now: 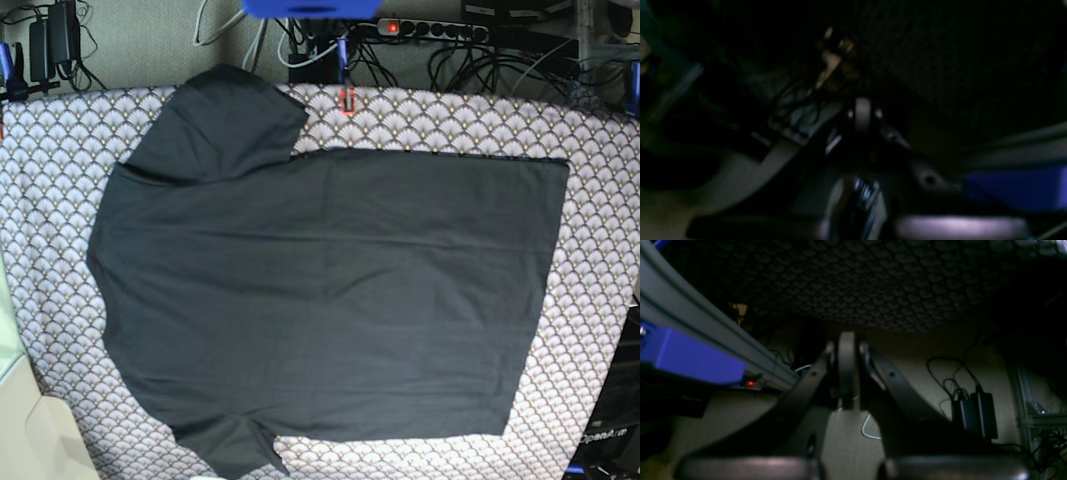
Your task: Fold the T-shirt properly
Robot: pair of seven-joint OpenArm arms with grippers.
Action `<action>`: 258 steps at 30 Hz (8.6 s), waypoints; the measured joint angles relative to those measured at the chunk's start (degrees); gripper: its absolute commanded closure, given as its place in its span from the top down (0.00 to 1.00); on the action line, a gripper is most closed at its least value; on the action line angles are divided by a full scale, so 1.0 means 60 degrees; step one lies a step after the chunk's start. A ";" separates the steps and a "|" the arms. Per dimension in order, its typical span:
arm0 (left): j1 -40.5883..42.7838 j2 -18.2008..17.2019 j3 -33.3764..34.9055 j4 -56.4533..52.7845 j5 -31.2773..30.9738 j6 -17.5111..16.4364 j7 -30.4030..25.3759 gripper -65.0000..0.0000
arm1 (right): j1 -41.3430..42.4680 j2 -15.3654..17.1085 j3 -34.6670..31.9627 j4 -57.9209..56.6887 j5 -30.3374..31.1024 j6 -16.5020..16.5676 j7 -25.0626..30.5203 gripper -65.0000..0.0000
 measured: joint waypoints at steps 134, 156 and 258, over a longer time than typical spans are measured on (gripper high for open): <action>-0.4750 0.1464 -0.7817 1.3085 0.5235 -0.2055 1.8666 0.29 | 0.5176 -0.0051 0.2492 0.2637 0.7442 0.5326 -1.3704 0.00; -0.6608 0.0903 -0.8732 0.9424 0.5191 -0.1974 1.8567 0.41 | 0.5198 0.0189 0.2473 0.2637 0.7417 0.5329 -1.3774 0.00; -1.2375 0.0525 -0.8648 0.6193 0.7002 -0.1876 2.0400 0.00 | 1.2852 0.2492 0.1512 0.0415 0.6830 0.5322 -1.6801 0.00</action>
